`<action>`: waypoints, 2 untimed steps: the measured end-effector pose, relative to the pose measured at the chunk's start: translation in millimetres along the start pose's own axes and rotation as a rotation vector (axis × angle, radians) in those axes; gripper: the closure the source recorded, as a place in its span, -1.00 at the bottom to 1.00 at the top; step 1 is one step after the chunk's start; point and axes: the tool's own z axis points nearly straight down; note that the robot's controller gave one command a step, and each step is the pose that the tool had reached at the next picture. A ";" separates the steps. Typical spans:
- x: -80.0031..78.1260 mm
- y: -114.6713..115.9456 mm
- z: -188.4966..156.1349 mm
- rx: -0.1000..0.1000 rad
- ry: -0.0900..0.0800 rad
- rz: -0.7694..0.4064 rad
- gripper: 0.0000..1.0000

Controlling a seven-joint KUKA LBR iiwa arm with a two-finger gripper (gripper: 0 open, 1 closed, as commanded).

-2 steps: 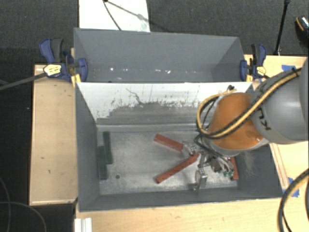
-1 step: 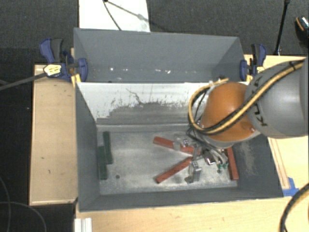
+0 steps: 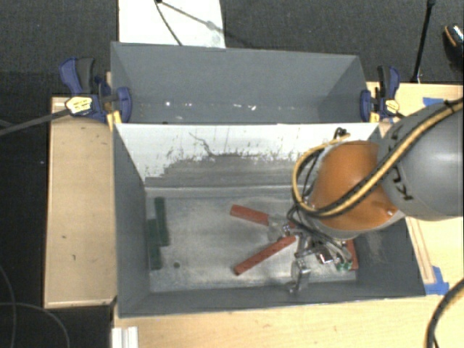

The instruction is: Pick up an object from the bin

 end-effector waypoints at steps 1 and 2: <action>-24.2 -19.2 30.3 0.000 -0.007 0.103 -1.00; -25.3 -19.2 29.9 0.001 -0.009 0.098 -1.00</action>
Offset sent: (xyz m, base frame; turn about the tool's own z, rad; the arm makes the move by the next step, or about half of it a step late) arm 0.0268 -0.0133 -0.0299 0.1028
